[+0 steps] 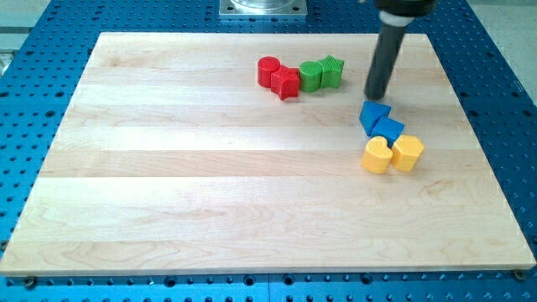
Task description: Push the triangle into the yellow heart and blue cube
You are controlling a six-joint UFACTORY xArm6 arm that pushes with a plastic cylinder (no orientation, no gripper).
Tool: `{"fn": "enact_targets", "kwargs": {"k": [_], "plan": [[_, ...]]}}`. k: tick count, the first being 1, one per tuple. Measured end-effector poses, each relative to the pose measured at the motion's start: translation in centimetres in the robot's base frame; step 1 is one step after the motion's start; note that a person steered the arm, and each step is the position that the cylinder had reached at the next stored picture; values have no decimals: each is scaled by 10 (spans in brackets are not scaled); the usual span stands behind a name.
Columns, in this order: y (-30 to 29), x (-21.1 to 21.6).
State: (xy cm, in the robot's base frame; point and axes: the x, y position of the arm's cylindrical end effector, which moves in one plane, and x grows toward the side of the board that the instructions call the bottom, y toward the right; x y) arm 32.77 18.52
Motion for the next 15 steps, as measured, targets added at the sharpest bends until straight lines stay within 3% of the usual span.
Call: {"fn": "enact_targets", "kwargs": {"k": [1,2,3,5,6,8,9,10,11,14,15], "plan": [[-34,-36],[-103,-36],[-116,-37],[83,-26],[101,11],[-25,75],[-28,81],[-36,38],[-75,35],[-38,83],[-70,83]]}}
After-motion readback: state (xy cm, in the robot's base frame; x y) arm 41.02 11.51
